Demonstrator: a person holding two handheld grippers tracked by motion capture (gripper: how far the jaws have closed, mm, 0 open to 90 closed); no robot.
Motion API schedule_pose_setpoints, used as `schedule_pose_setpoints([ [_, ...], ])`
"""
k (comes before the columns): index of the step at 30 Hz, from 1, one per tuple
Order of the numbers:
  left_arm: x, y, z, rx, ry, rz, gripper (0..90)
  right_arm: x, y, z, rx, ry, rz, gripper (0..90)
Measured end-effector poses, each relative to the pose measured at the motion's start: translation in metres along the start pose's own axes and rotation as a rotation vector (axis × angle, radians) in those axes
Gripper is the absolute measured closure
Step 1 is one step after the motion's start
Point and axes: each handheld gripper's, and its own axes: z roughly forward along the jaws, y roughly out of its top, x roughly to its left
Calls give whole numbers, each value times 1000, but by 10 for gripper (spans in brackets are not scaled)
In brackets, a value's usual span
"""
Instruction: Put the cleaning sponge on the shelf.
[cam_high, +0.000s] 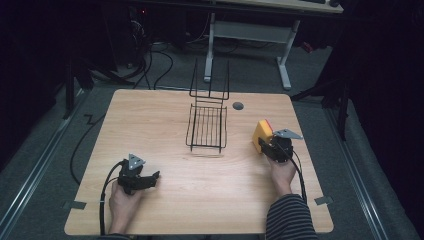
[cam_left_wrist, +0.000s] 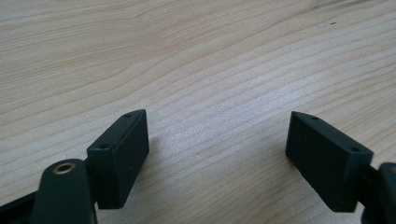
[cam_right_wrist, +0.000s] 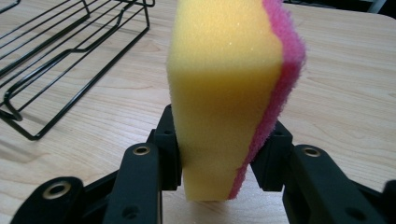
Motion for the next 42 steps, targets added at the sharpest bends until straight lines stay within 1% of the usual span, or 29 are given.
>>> schedule_pose_setpoints([
  [8, 0, 0, 0, 0, 0, 0, 221, 3, 2, -6, -13, 39, -4, 610],
  [11, 0, 0, 0, 0, -1, 0, 222, 5, 3, -8, -16, 52, 12, 610],
  [12, 0, 0, 0, 0, 0, 0, 222, 5, 4, -9, -19, 55, 3, 610],
  [15, 0, 0, 0, 0, -1, 0, 222, 7, 5, -11, -20, 62, -3, 610],
  [22, 0, 0, 0, 0, 0, 0, 222, 10, 8, -20, -40, 79, -5, 610],
  [25, 0, 0, 0, 0, 0, 0, 221, 12, 10, -24, -39, 87, -9, 610],
  [27, 0, 0, 0, 0, 0, 0, 222, 12, 11, -24, -43, 90, -18, 610],
  [29, 0, 0, 0, 0, 0, 0, 221, 13, 12, -25, -43, 94, -7, 610],
  [31, 0, 0, 0, 0, 0, 0, 222, 14, 13, -26, -46, 99, -14, 610],
  [38, 0, 0, 0, 0, 0, 1, 220, 22, 20, -32, -60, 121, -36, 610],
  [39, 0, 0, 0, 0, 0, 1, 219, 24, 22, -34, -72, 133, -36, 610],
  [42, 0, 0, 0, 0, 0, 1, 220, 26, 23, -35, -76, 140, -36, 610],
])
